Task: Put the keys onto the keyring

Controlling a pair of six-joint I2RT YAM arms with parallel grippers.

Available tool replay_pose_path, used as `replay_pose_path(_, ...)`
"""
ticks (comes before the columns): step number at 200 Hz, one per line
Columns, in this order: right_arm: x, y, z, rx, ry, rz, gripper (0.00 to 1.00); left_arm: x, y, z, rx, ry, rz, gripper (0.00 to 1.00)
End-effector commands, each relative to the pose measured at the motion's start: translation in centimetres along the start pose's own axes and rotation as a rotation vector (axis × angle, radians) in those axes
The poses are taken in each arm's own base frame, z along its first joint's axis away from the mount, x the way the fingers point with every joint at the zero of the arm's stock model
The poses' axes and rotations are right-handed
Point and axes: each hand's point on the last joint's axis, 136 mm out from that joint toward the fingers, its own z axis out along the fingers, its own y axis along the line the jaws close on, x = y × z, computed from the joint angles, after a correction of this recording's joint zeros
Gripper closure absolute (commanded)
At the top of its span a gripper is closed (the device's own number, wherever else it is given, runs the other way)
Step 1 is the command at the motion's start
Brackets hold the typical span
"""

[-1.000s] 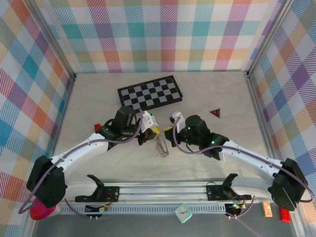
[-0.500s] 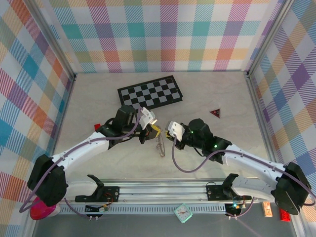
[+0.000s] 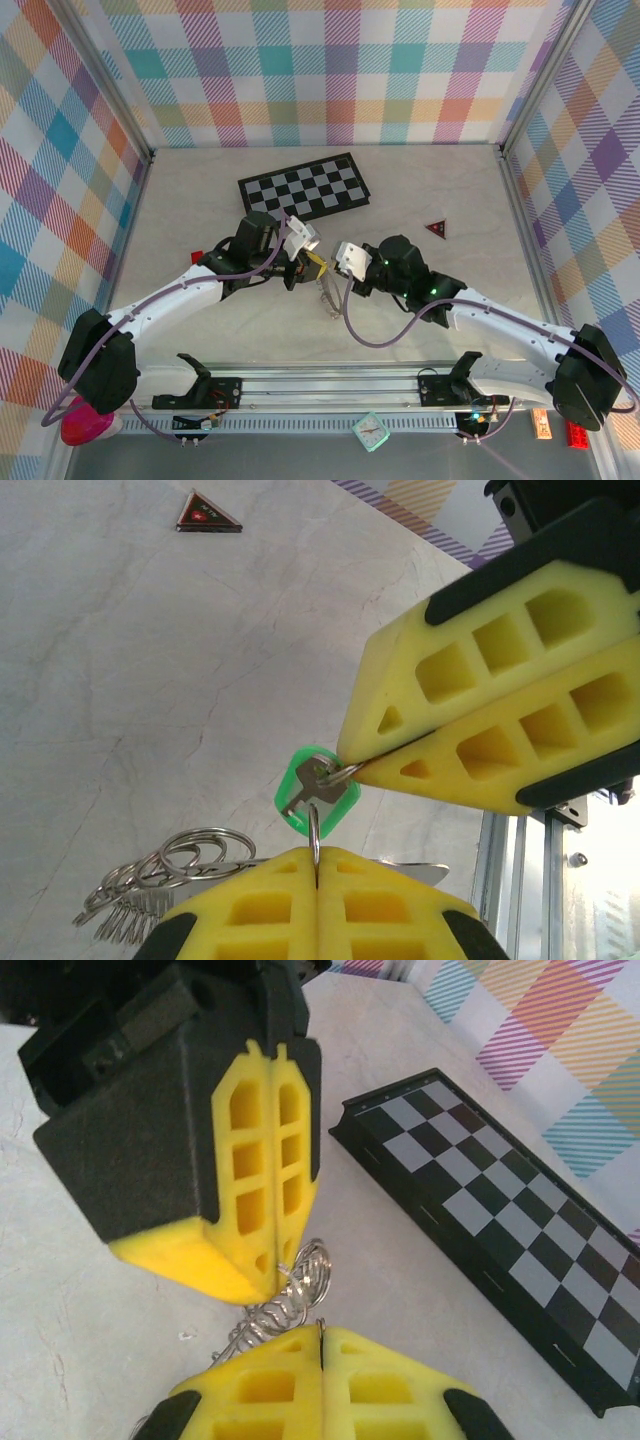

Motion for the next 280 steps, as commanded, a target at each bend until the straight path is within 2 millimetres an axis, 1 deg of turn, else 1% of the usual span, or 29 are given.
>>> replay_pose_path(1, -1.8, -1.1, 0.1, 0.038, -0.035, -0.03, 1.0, -1.6, -1.0, -0.1, 0.041, -0.025, 0.02, 1.0)
replay_pose_path(20, -1.6, -0.9, 0.2, 0.032, -0.025, -0.039, 1.0, -1.5, -1.0, 0.0, 0.04, -0.023, 0.019, 1.0)
replay_pose_path(60, -1.0, 0.1, 0.5, -0.011, 0.003, -0.06, 1.0, -1.6, -0.9, 0.0, 0.035, -0.026, 0.021, 1.0)
replay_pose_path(125, -0.7, 0.7, 0.4, -0.026, 0.017, -0.065, 1.0, -1.7, -0.6, 0.0, 0.016, -0.027, 0.019, 1.0)
replay_pose_path(132, -0.9, 0.6, 0.3, -0.02, 0.012, -0.066, 1.0, -1.6, -0.6, 0.0, 0.014, -0.026, 0.018, 1.0)
replay_pose_path(198, -0.9, 1.1, 0.4, -0.042, 0.01, -0.064, 1.0, -1.9, -0.8, -0.1, 0.027, -0.036, 0.016, 1.0)
replay_pose_path(280, -0.9, 2.3, 0.4, -0.112, 0.003, -0.054, 1.0, -2.0, -0.6, -0.1, 0.012, -0.042, 0.017, 1.0)
